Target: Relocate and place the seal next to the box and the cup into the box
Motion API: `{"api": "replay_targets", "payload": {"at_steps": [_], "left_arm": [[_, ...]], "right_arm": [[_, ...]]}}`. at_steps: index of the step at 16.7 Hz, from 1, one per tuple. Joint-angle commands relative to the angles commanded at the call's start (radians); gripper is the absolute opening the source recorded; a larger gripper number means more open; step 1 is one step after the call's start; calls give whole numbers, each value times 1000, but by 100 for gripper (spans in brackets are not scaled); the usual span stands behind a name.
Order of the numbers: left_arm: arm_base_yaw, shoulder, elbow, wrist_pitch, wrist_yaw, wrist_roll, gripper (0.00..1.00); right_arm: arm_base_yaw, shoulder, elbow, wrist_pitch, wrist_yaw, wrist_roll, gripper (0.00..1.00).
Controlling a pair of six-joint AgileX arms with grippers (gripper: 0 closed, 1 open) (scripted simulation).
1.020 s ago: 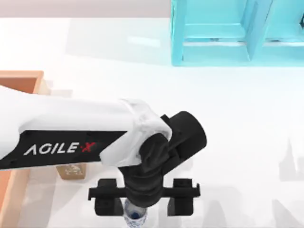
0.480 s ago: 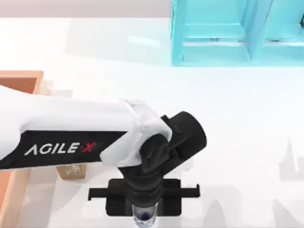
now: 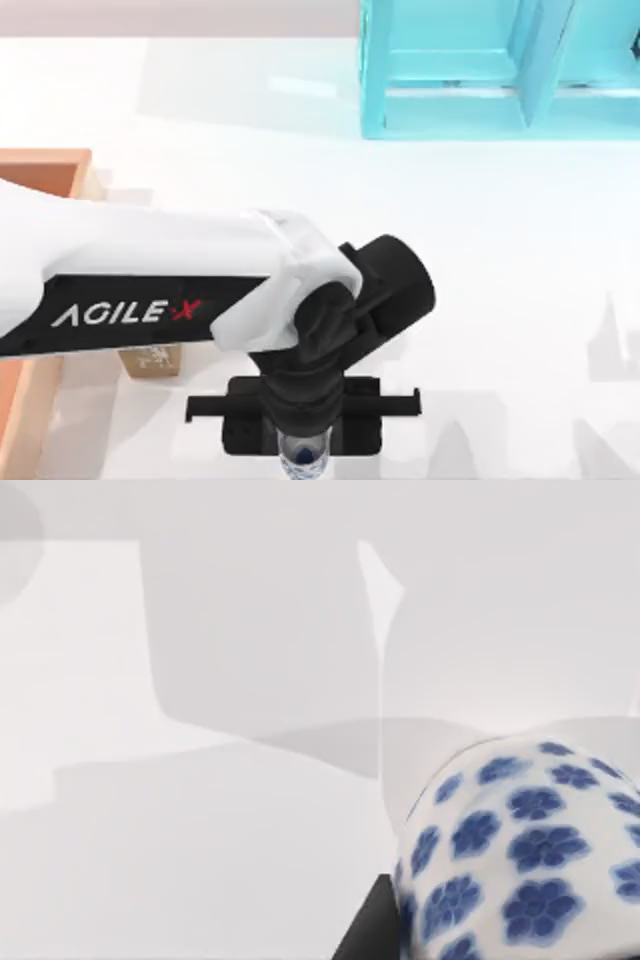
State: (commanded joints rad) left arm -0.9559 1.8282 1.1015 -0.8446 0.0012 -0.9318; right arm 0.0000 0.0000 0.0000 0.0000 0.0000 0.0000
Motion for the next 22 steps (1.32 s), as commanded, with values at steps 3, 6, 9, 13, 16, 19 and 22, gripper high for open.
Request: {"api": "replay_targets", "payload": {"at_steps": [3,6,9,13,16,19,22], "left_arm": [[12,-17,0,-17,0,14,0],[77,-114,2,-114,0,74,0],[164,-267,2,-271,-1,159,0],[245,-383,3,-386,-1,240,0],[247,-386,3,-389,-1,242,0],[255,-378,4,-390,-3,255,0],[344,-355,7,-405,-6,346,0]], "right_arm": [[0,0,0,0,0,0,100],[0,0,0,0,0,0,100],[0,0,0,0,0,0,100],[0,0,0,0,0,0,100],[0,0,0,0,0,0,100],[0,0,0,0,0,0,100],[0,0,0,0,0,0,100]]}}
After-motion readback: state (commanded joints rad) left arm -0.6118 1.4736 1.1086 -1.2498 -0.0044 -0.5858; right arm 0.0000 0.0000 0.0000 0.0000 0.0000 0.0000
